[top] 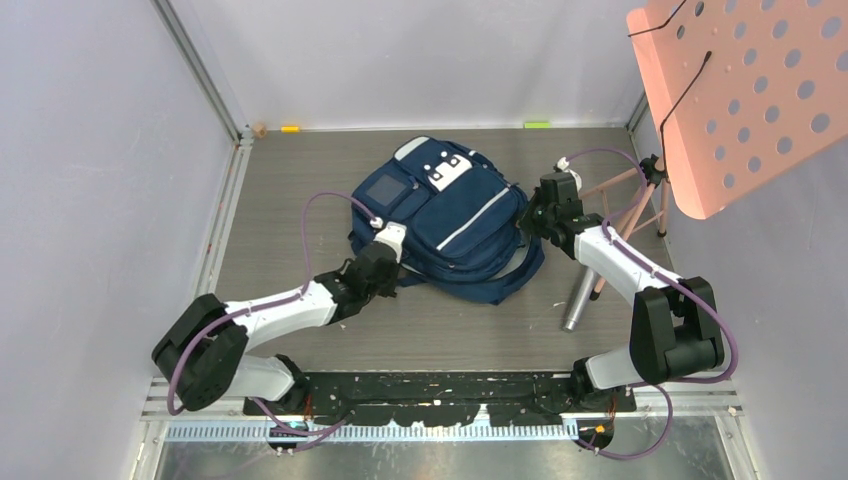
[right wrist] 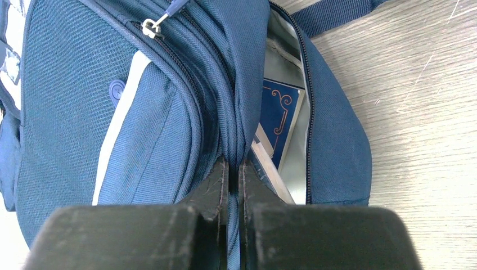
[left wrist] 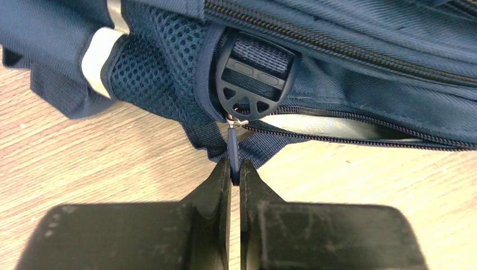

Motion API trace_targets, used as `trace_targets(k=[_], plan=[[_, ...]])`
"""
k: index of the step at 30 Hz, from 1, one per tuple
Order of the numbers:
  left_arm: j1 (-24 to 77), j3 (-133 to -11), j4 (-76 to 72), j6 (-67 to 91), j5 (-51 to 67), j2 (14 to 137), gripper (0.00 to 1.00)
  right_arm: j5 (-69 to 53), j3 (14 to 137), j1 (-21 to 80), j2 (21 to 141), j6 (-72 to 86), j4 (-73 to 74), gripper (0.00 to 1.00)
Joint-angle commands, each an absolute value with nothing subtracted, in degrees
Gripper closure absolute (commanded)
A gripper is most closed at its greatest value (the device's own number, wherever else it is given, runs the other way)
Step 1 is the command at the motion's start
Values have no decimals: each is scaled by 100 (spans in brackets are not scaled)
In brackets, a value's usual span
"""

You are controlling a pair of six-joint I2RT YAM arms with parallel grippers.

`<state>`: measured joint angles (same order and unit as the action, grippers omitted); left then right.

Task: Pack the student bag
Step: Zip the student bag at the center of the board.

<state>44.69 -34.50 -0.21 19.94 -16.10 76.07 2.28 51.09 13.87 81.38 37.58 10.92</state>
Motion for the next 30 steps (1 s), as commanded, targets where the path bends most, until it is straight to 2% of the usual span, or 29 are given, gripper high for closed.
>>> trace_targets(k=[1, 11, 16, 18, 19, 20, 21, 23, 25, 27, 30], plan=[[4753, -3400, 229, 1616, -1317, 7157, 100, 374, 5171, 1420, 8166, 3775, 739, 100], [5744, -3643, -230, 713, -1271, 7216, 100, 229, 5133, 1424, 8371, 3911, 547, 100], [5809, -3933, 68, 1177, -1161, 7334, 100, 202, 5139, 1433, 8431, 3906, 532, 100], [5806, -4008, 446, 1366, -1107, 7296, 100, 198, 5214, 1433, 8369, 3835, 713, 94], [5807, -4004, 511, 1450, -993, 7249, 100, 234, 5256, 1433, 8328, 3778, 778, 84], [5811, -3970, 498, 1538, -820, 7199, 98, 258, 5274, 1433, 8232, 3752, 928, 78], [5810, -3889, 425, 1611, -552, 7116, 92, 324, 5302, 1433, 8172, 3700, 1014, 65], [5805, -3681, 237, 1778, -160, 6844, 75, 409, 5331, 1433, 7964, 3619, 1287, 50], [5805, -3512, 300, 2035, -135, 6509, 56, 473, 5309, 1433, 7708, 3548, 1573, 41], [5731, -3481, 676, 2314, -308, 6170, 41, 462, 5253, 1433, 7393, 3498, 1852, 35], [5175, -3595, 1401, 2761, 190, 5808, 32, 345, 5161, 1449, 6826, 3432, 2241, 32]])
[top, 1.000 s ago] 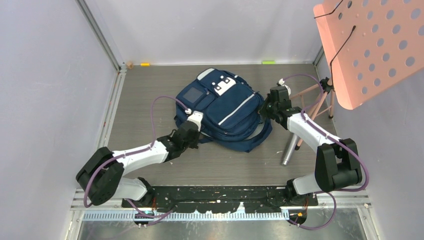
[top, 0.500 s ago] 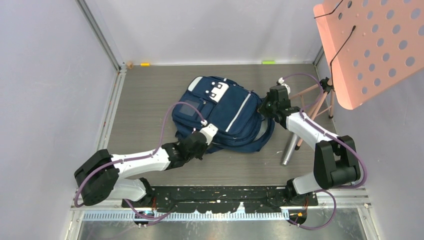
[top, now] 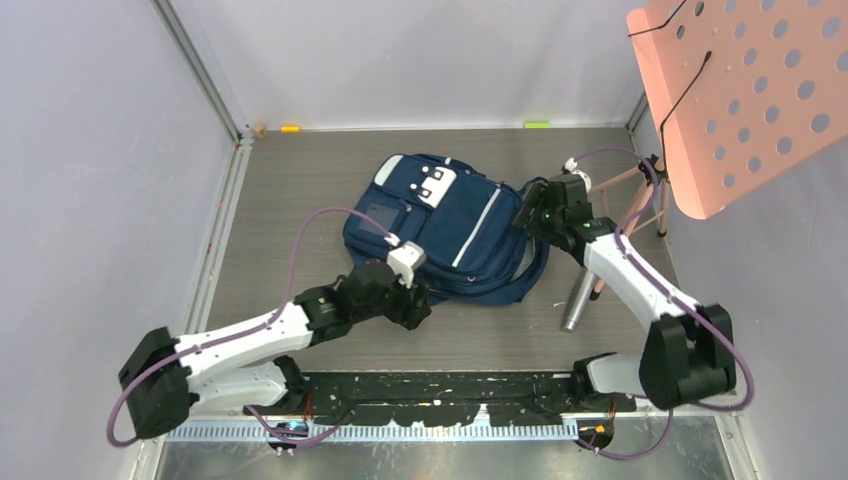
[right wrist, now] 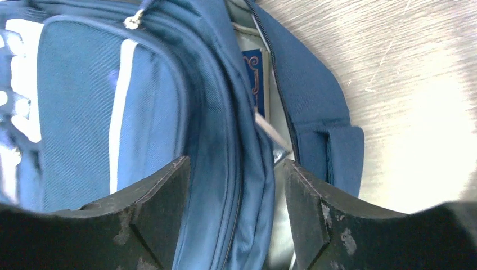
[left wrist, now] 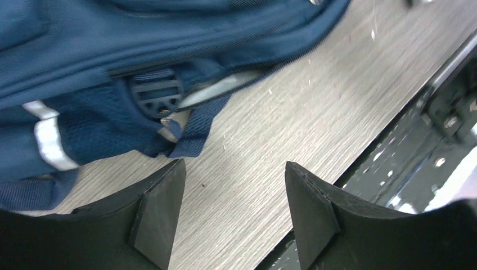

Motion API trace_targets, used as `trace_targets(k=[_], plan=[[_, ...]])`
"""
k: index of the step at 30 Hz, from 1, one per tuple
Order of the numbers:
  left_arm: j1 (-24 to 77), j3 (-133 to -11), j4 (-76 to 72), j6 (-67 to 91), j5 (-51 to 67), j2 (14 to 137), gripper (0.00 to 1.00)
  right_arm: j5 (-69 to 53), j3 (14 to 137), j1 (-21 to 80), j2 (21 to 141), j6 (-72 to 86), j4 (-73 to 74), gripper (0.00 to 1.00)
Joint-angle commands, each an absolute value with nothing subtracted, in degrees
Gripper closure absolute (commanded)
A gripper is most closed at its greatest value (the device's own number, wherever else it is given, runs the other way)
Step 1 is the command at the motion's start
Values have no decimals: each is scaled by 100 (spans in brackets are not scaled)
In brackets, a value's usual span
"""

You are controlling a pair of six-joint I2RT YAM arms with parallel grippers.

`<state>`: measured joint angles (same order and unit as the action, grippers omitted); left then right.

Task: Pack the student bag
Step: Zip the student bag at the center of the board.

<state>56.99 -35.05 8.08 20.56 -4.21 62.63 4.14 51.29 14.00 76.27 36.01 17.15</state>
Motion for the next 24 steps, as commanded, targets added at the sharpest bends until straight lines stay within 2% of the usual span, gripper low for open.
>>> trace_targets(k=[1, 5, 7, 9, 12, 18, 24], plan=[[4893, -3576, 1511, 2907, 498, 5704, 30, 300, 5144, 1467, 6713, 3417, 2320, 32], [3930, -3342, 1532, 3298, 1218, 5219, 24, 292, 5161, 1753, 6028, 3373, 2690, 31], [3471, -3213, 1478, 3482, 1279, 5102, 19, 412, 5167, 2283, 5835, 3441, 2684, 31], [2978, -3046, 1333, 3817, 1486, 5175, 19, 702, 5174, 2898, 5764, 3538, 2599, 31], [2285, -2540, 514, 4461, 1883, 5340, 23, 1351, 5155, 3824, 5864, 3743, 2381, 32], [1576, -2113, -921, 5234, 1897, 5842, 25, 2223, 5175, 5593, 6808, 4155, 1518, 41], [1333, -1920, -1660, 5555, 1962, 6424, 28, 2782, 5446, 6467, 8068, 4345, 987, 44]])
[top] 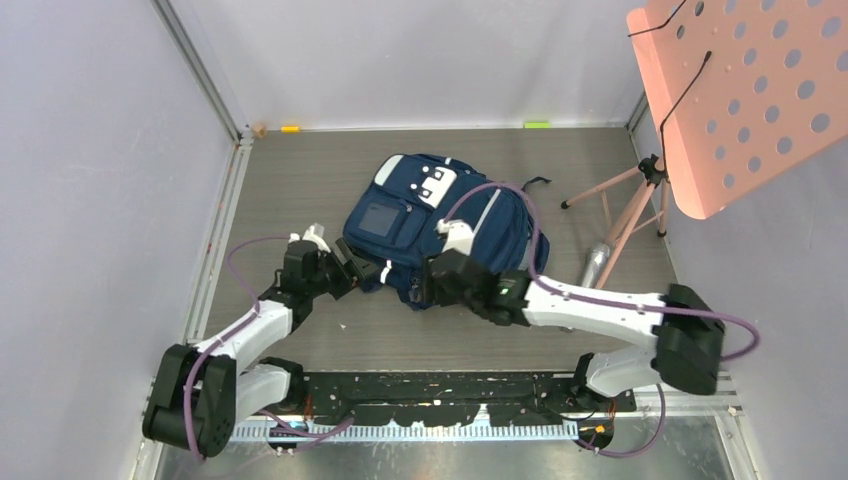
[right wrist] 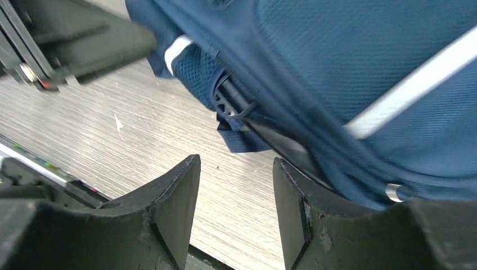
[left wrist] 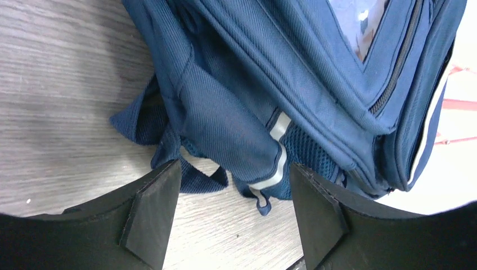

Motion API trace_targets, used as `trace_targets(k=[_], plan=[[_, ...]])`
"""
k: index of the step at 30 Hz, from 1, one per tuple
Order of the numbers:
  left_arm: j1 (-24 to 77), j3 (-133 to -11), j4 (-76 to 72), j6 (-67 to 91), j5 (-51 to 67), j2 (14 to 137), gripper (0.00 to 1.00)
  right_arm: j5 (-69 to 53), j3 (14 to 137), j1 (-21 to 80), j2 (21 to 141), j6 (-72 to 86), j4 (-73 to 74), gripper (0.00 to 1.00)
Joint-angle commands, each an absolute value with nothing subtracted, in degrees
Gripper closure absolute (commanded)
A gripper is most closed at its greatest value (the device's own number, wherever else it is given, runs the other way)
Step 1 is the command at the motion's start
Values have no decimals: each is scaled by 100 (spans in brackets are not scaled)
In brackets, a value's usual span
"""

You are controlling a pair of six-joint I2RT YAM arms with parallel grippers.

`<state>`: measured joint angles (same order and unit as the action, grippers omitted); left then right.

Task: Pack the student bag
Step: Zip the student bag at the center of the board.

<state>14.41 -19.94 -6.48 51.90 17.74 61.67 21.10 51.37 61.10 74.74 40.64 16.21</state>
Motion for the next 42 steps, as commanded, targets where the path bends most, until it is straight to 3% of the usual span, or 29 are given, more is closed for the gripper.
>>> trace_targets(k=[1, 6, 15, 24, 30, 34, 36, 42], plan=[[1328, -1891, -1743, 5566, 1929, 6510, 28, 2807, 5475, 6507, 8339, 4383, 929, 46], [1301, -1854, -2010, 5566, 1816, 6870, 32, 2969, 5550, 6645, 9070, 4553, 496, 50], [1303, -1992, -2081, 5339, 1636, 7228, 50, 3330, 5472, 6677, 9652, 4344, -365, 50], [1301, -2020, -2186, 5301, 1625, 7394, 73, 3929, 5690, 6686, 10174, 3962, -448, 63], [1297, -2045, -2075, 5227, 1549, 7299, 77, 4316, 5565, 6686, 10200, 3839, -664, 66], [1273, -2133, -1975, 5089, 1468, 7302, 94, 4267, 5577, 6688, 10197, 3721, -663, 92], [1226, -2248, -1850, 4947, 1407, 7314, 100, 4207, 5532, 6688, 10090, 3765, -588, 99], [760, -2639, -1615, 4542, 1278, 7400, 100, 3435, 5315, 6682, 9523, 4005, -113, 100]])
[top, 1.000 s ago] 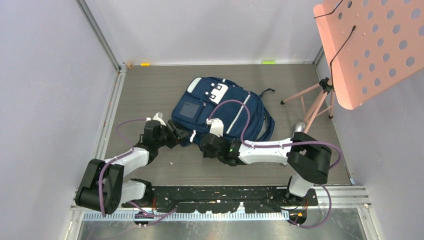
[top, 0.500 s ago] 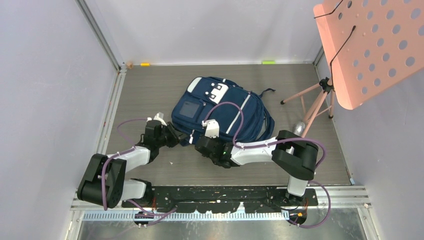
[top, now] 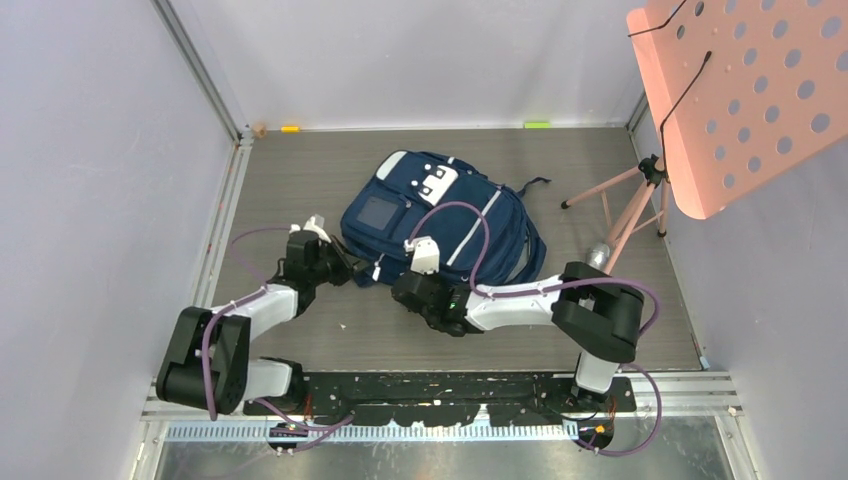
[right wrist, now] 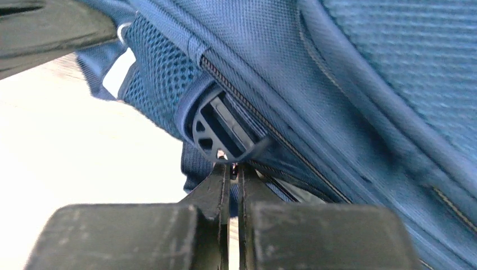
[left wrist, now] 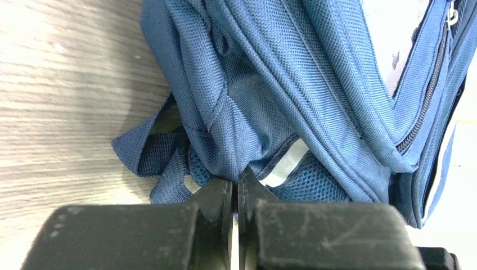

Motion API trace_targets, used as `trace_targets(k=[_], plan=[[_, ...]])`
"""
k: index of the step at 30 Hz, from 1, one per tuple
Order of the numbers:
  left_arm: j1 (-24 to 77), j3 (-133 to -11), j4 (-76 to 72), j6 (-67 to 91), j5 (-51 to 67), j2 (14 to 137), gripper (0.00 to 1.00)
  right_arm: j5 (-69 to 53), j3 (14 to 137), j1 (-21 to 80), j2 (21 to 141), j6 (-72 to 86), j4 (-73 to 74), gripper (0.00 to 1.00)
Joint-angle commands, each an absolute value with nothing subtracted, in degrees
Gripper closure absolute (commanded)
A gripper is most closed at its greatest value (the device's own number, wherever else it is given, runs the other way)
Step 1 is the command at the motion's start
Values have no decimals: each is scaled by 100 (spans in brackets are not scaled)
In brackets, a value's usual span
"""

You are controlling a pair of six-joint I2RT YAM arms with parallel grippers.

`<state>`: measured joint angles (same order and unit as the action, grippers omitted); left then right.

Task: Pack the student bag
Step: Zip the student bag at the center of the board.

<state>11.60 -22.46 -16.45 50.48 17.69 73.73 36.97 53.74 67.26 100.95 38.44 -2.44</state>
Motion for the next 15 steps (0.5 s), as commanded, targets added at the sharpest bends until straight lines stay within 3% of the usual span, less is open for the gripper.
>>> trace_targets(k=[1, 7, 15], plan=[[685, -2697, -1595, 4490, 1248, 7440, 100, 3273, 5277, 6685, 9414, 4075, 20, 100], [275, -3133, -1758, 4313, 1266, 7923, 100, 1925, 5080, 6680, 9048, 4419, 409, 100], [-315, -3814, -2159, 4227, 1464, 8815, 100, 1157, 5124, 6680, 8812, 4471, 1081, 100]])
